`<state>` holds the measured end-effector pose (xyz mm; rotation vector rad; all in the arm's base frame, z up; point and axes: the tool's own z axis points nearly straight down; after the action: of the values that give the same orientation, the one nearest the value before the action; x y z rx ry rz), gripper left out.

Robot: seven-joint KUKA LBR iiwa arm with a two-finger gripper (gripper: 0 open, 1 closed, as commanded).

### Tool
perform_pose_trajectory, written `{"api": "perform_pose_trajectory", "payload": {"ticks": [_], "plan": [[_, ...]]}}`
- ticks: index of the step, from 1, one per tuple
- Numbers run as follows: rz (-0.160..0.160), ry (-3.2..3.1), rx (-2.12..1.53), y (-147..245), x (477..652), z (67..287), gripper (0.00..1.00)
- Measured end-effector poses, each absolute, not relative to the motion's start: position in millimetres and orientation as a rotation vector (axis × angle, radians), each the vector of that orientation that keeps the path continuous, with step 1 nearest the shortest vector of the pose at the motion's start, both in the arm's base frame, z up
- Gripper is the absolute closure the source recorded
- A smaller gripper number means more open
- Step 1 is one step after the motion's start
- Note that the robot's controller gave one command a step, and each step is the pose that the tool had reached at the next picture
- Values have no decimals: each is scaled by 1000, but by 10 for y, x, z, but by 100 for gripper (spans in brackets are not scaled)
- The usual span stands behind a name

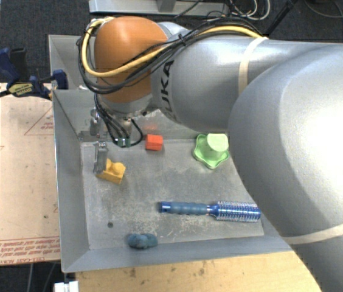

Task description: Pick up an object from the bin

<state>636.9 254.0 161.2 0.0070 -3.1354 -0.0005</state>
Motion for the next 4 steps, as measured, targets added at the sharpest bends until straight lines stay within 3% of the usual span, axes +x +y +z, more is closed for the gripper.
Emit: {"api": "perform_pose_trajectory", "payload": {"ticks": [1, 2, 3, 4], "plan": [[1, -3052, 729, 2023, 6360, 905, 0], [-2, -2955, 1072, 2071, 6413, 695, 0], [-3, -2957, 1071, 2069, 6419, 704, 100], [-6, -3028, 883, 2507, 6591, 1501, 100]]}}
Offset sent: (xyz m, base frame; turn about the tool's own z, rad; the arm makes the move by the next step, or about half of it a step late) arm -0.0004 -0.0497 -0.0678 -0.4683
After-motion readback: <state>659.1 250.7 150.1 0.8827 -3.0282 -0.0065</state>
